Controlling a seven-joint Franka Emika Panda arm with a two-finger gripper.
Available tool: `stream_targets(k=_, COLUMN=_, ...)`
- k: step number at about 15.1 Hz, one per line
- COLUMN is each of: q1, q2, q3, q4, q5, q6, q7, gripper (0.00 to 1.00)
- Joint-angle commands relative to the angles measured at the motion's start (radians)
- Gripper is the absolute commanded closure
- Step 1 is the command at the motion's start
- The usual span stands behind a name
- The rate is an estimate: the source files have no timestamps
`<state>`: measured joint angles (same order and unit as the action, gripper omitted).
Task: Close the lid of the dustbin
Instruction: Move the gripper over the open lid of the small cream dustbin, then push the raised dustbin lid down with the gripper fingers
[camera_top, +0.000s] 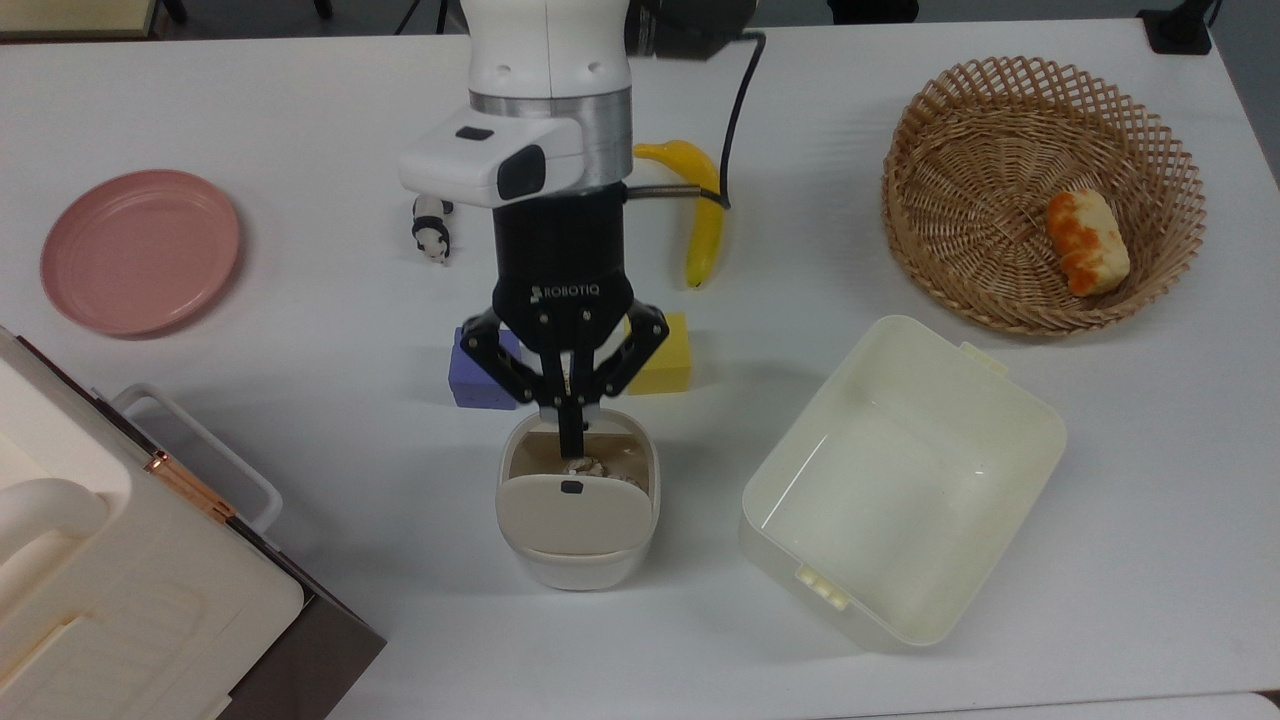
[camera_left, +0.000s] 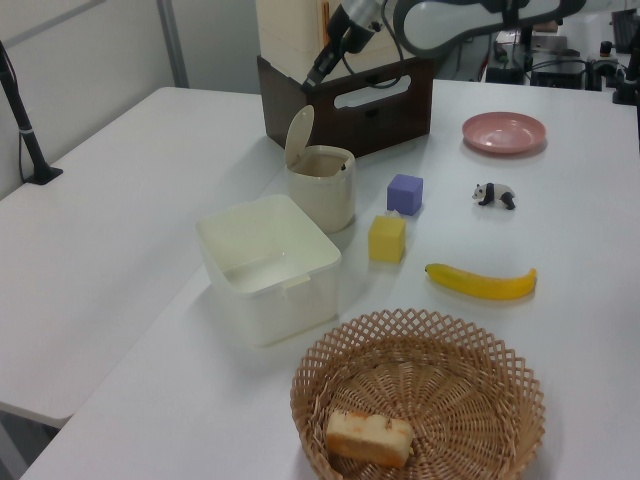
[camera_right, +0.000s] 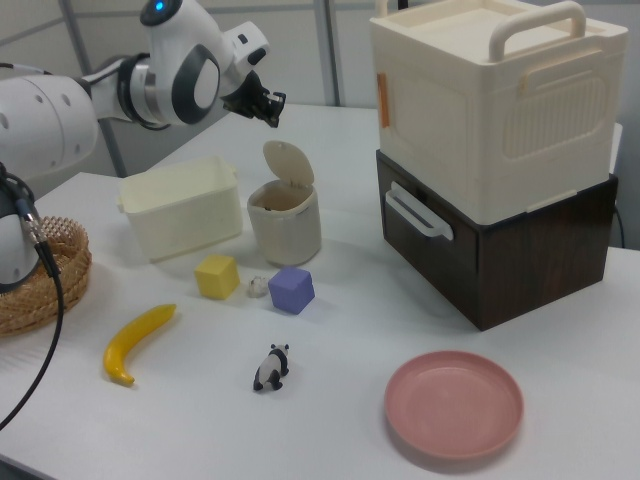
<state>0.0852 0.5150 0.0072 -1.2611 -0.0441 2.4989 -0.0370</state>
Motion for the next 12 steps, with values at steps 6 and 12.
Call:
stream_targets(k=6, q1=0.004, q2=0.091, q3=-0.006, q4=0.019, q5=0.012, q6=0.25, q7=-0.009, gripper=1.0)
stream_targets(k=12, q1=0.004, q2=0.085, q3=-0.009, q4=-0.003, q5=-0.016, q6=0.194, q7=-0.017, gripper=1.0)
